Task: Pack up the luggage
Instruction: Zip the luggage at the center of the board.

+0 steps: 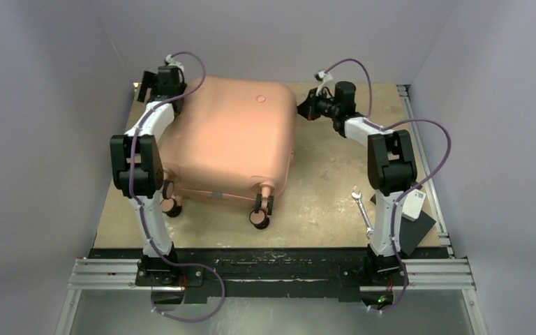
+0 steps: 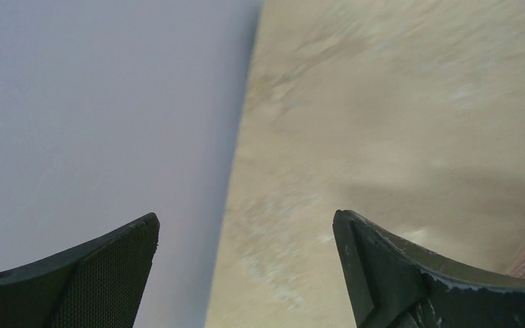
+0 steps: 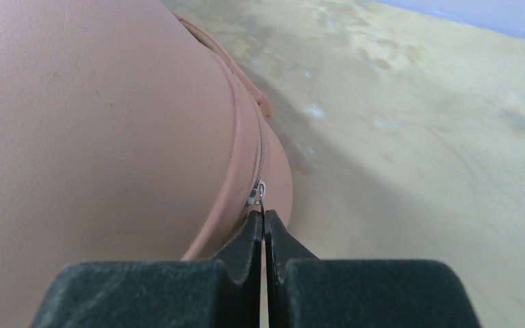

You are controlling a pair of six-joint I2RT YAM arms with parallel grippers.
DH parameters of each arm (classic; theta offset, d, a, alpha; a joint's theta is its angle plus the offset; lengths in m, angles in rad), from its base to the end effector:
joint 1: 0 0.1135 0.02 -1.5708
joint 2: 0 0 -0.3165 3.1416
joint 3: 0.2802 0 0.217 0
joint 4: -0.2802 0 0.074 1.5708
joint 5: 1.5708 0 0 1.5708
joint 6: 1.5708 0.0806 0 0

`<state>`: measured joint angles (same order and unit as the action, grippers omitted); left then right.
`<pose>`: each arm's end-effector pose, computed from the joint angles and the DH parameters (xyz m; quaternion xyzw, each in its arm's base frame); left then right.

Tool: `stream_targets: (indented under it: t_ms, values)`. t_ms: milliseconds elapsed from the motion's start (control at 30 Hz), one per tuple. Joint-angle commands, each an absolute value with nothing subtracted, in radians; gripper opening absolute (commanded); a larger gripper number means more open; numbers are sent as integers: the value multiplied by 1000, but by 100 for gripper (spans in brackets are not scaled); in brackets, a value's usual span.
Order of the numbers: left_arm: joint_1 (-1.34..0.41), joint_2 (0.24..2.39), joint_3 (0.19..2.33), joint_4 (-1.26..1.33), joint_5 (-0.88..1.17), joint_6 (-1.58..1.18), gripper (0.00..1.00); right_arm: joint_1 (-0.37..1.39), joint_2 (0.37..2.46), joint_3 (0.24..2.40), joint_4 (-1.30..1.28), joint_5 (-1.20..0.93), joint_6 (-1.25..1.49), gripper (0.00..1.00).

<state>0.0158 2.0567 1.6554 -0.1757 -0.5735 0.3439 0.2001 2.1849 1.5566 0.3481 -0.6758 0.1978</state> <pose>0.5012 0.0517 0.2899 0.0047 0.8539 0.3264 0.4054 0.5172 0.1563 0.2603 -0.2002 0.7535 0.3718 0.5039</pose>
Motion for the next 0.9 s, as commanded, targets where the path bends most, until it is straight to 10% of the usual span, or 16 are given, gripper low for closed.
stream_targets:
  t_ms: [0,400,867]
  values:
    - [-214,2193,1721,-258,-289,358,99,121,1991,1454,488,-589,193,0]
    - [-298,2327,2221,-474,-422,245,99,19,1610,1008,486,-575,94,0]
    - [-195,1448,1545,-586,-73,322,99,3,1555,904,567,-583,133,0]
